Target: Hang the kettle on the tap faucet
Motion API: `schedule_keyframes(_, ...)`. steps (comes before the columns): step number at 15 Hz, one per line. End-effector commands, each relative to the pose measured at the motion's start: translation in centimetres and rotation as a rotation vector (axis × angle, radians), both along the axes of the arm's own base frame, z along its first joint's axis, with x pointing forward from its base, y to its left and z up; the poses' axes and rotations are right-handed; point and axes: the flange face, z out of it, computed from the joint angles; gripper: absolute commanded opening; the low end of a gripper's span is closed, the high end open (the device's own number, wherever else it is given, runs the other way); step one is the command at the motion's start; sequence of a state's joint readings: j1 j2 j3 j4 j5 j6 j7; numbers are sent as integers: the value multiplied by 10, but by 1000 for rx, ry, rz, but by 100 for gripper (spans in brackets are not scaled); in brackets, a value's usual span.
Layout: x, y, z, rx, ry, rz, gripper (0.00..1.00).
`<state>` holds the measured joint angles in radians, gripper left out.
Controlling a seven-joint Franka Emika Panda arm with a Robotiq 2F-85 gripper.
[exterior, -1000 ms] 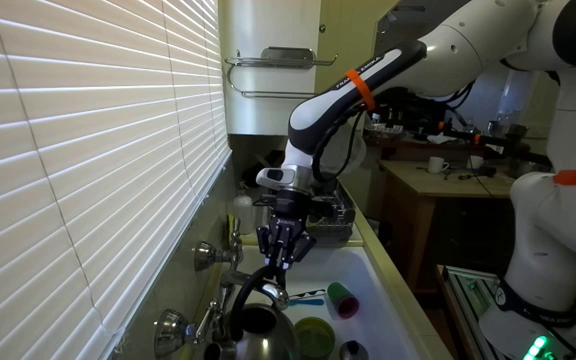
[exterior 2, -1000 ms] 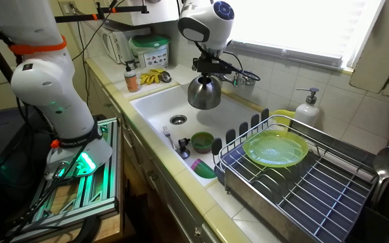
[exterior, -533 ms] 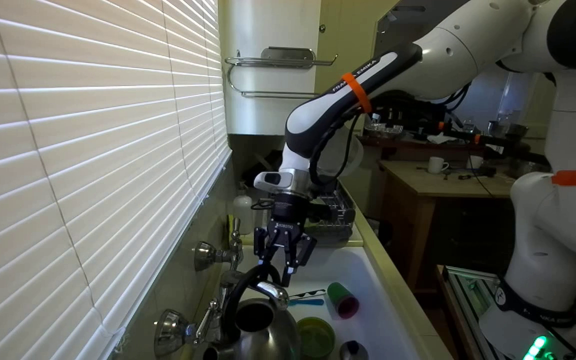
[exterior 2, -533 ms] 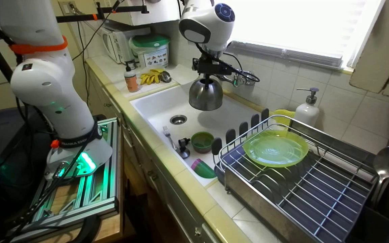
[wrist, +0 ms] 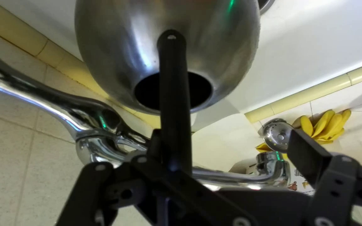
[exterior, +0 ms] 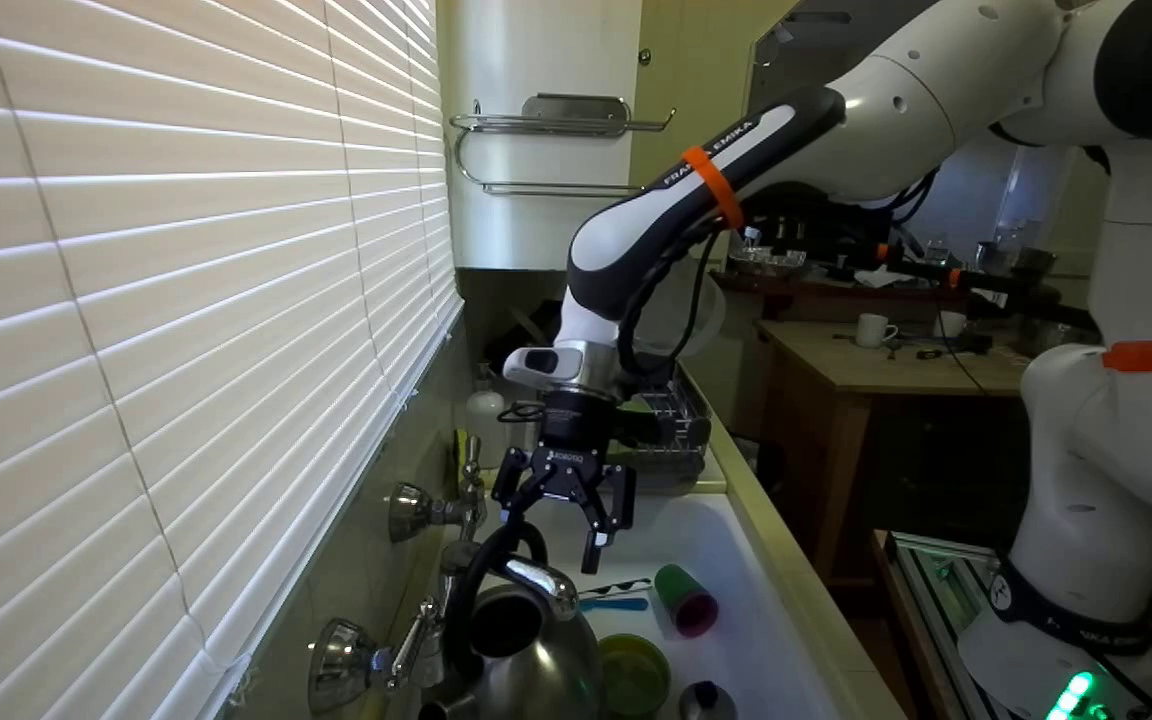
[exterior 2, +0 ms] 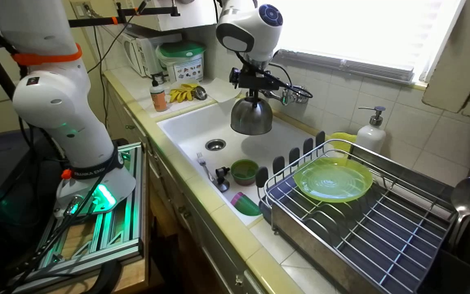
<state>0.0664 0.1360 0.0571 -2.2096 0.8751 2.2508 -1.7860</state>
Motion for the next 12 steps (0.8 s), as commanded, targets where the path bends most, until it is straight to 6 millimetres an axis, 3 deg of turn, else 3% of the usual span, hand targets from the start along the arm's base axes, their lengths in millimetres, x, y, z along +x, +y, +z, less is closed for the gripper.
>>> schedule_keyframes(1,-5,1,11,-76,-15,-79,100)
schedule_keyframes(6,-17,2,34,-204,-49,-282,100)
schedule_keyframes(12,-52,14,54,-285,32,-421,100)
